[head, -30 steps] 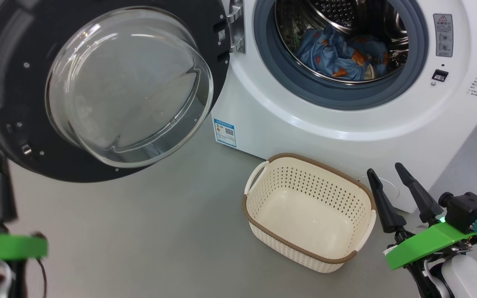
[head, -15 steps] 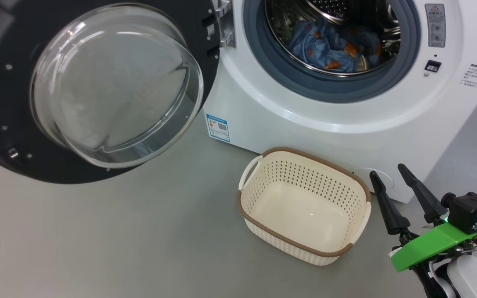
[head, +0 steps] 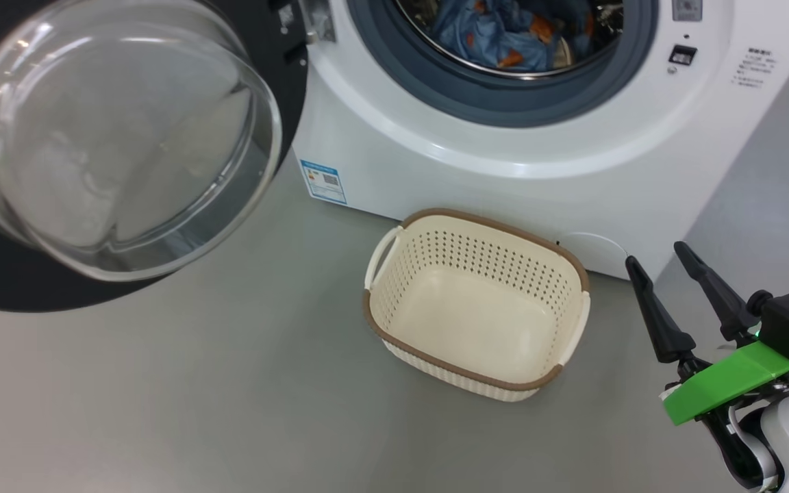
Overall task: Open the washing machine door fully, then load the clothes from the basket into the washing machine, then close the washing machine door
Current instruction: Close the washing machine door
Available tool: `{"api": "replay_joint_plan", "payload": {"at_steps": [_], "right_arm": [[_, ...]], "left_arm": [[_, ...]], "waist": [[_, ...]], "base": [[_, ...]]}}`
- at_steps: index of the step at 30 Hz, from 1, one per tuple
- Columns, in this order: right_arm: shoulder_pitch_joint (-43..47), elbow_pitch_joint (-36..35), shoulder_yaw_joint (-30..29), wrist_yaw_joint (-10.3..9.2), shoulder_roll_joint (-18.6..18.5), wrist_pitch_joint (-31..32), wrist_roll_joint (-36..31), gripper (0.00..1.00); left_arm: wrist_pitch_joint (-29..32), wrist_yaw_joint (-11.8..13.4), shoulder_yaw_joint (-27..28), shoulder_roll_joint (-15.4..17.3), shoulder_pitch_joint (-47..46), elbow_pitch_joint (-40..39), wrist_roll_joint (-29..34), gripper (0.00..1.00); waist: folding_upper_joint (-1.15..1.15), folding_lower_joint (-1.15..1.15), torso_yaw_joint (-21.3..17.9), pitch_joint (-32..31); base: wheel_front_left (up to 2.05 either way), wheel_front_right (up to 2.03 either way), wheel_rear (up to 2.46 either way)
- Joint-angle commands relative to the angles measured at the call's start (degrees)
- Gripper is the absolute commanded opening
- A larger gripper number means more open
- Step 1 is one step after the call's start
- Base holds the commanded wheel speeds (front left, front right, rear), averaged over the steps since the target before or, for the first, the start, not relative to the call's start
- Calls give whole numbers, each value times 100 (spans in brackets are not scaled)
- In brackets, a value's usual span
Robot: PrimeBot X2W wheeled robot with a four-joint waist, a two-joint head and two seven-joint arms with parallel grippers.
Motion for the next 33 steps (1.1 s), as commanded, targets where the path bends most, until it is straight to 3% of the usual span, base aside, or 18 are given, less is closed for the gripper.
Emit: {"api": "replay_joint_plan", "payload": {"at_steps": [1,17,22,33], "right_arm": [[-88,-172,25,42,-101,16,-89,100],[-184,-664,-290,42,-89,373,-437,100],[-193,-762,-337,42,-86,432,-519,100],[-272,-860,-381,42,-74,491,-630,100]], "left_arm": [[63,-64,152,457,-206,-12,-95,0],[482,-86,631,985,-846,1361,-836,0],[594,15,655,1116,-1026,1828,-876,0],[1037,-22,718,1340,-1370,2186,-1033,0]], "waist": [[0,0,-156,171],[0,0,-378,918],[0,0,-435,1076],[0,0,-545,1398]], "base": [[0,0,0],[0,0,0],[0,0,0],[0,0,0]]}}
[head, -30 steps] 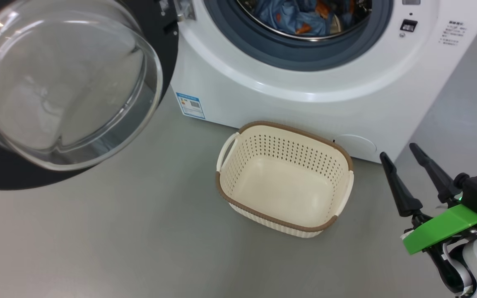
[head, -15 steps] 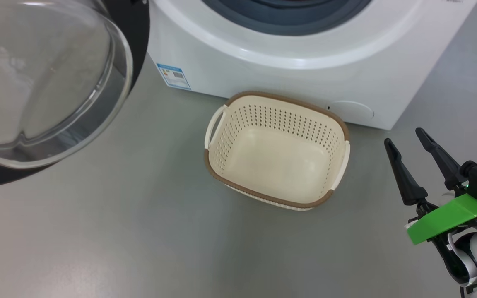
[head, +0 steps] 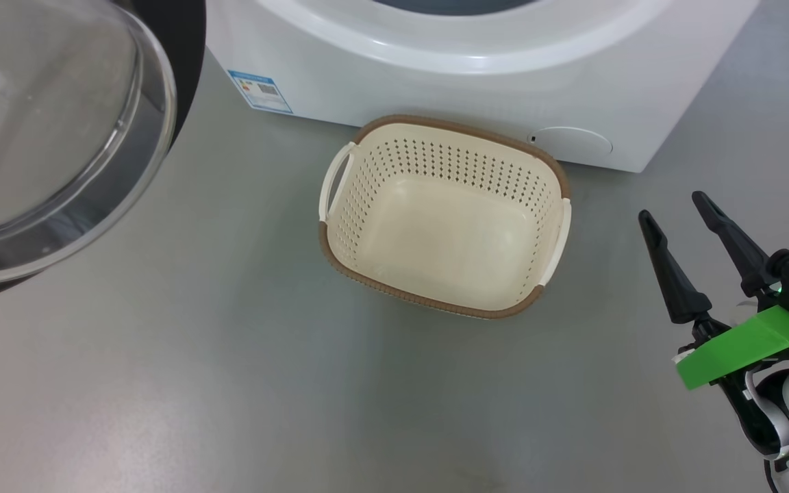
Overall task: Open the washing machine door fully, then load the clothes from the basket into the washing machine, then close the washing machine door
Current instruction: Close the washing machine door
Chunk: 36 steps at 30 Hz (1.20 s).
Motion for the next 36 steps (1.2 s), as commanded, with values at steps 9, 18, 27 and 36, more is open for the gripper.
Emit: {"api": "replay_joint_plan", "payload": {"at_steps": [9,18,27,36], "right_arm": [[-131,-201,34,42,-33,18,-144,100],[-100,-129,36,42,21,-39,-144,100],[-51,-54,73,42,18,-66,-84,100],[17,-25,125,42,-16,-75,-11,100]], "left_arm": [[335,12,-19,550,-168,18,-22,0],[1100,23,-244,513,-36,110,79,0],[1999,-56,-509,491,186,48,185,0],[2836,-90,-758,406,503,-196,242,0]], "waist": [[0,0,-68,180],[0,0,-101,108],[0,0,-53,-131],[0,0,-21,-298]], "base": [[0,0,0],[0,0,0],[0,0,0],[0,0,0]]}}
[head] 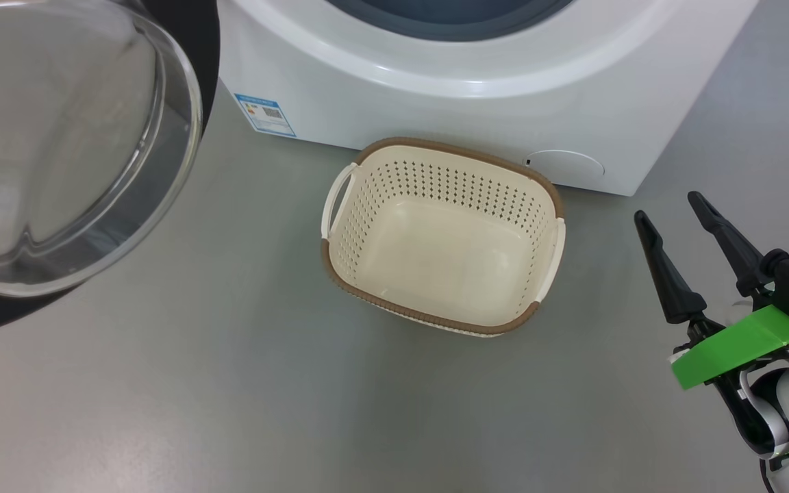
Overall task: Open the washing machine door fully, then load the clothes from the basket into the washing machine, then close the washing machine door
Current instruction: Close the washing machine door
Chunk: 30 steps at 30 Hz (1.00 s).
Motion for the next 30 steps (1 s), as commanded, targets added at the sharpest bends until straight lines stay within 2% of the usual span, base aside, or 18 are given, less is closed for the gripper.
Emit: {"api": "replay_joint_plan", "payload": {"at_steps": [1,19,30], "right_arm": [[82,-117,113,42,-47,-39,63,100],[162,-93,113,42,-115,-38,148,100],[233,139,235,42,-54,-254,334,100]], "left_arm": [[302,-31,-94,169,300,-142,64,0],[1406,-35,63,-9,940,-714,-426,0],[2244,-36,-75,-366,1700,-1859,-649,0]], "waist": [[0,1,4,-42],[0,1,51,-298],[0,1,83,-744]], "base": [[0,0,0],[0,0,0],[0,0,0]]}}
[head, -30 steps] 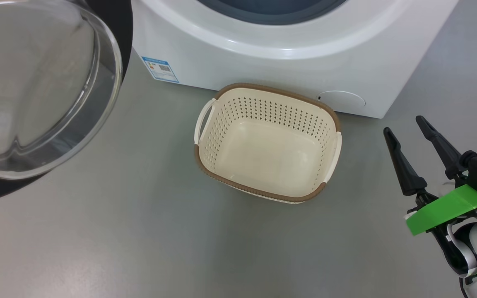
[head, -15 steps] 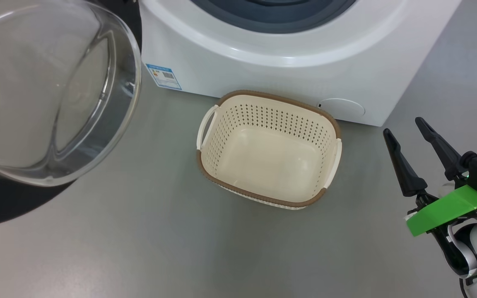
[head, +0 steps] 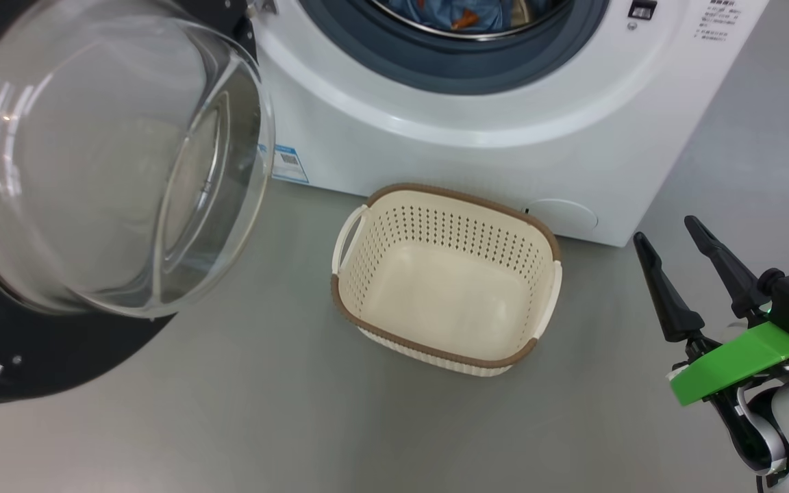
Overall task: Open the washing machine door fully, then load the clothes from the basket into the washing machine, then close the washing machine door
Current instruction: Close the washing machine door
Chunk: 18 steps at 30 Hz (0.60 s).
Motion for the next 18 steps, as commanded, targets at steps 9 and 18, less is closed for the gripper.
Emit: {"api": "replay_joint_plan", "payload": {"at_steps": [9,18], "right_arm": [[231,63,200,42,-15,-250,253,100],[294,133,235,42,27,-358,344,100]], "left_arm": [[610,68,34,-25,748,-1133,-260,0],[954,538,3,-394,1432,-2605,-422,0]], "waist": [[0,0,-100,-477],[0,0,-279,-703]], "base": [[0,0,0],[0,0,0]]}}
